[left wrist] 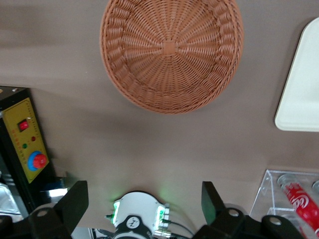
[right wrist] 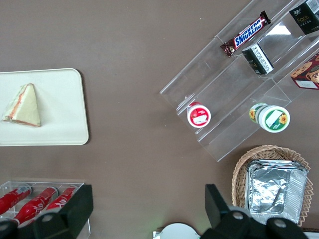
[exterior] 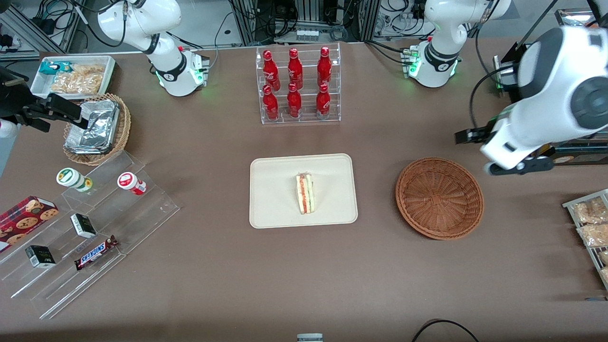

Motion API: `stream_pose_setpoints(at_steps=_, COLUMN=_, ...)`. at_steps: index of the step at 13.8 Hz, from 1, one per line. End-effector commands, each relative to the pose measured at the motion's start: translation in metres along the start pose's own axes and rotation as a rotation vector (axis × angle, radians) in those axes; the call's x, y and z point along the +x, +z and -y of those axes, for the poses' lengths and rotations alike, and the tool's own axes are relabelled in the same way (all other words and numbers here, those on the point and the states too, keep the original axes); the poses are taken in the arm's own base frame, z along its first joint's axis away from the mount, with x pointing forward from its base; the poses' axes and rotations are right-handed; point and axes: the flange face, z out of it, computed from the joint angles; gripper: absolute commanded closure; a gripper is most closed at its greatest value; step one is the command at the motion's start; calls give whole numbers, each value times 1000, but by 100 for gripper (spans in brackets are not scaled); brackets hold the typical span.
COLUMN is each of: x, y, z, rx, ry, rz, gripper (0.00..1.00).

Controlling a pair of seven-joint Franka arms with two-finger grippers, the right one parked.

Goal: Place sandwich from basket to tray

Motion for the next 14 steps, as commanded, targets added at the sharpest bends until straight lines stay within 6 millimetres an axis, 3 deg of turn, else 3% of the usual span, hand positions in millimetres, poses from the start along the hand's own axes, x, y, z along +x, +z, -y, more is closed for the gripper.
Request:
stream_pose_setpoints(at_steps=1, x=-24, y=-14, z=16, rx=-17, ry=24, rz=-22, gripper=0)
stream_pose_setpoints(at_steps=6, x=-35, y=-33, z=36, rx=-33, ry=25, rz=-81, gripper=0)
stream_pose_setpoints(at_steps=14, x=-34, y=-54, z=39, rx=-38, ry=67, rz=-214, gripper=0)
